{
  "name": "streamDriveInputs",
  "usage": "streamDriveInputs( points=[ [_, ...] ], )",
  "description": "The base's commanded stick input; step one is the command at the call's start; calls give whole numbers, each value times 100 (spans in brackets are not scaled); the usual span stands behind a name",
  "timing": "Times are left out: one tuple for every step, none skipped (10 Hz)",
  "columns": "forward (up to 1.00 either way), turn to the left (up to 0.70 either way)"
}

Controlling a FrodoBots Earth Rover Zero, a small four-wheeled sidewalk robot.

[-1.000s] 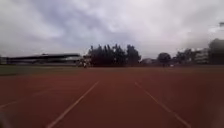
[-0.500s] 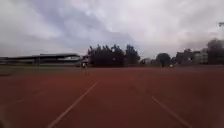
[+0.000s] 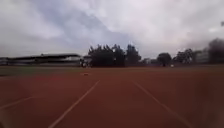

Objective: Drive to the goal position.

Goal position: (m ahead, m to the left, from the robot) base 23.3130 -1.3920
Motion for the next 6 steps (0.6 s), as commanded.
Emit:
streamDriveInputs(
  points=[
    [70, 0],
    [70, 0],
    [70, 0],
    [70, 0],
    [70, 0],
    [70, 0]
  ],
)
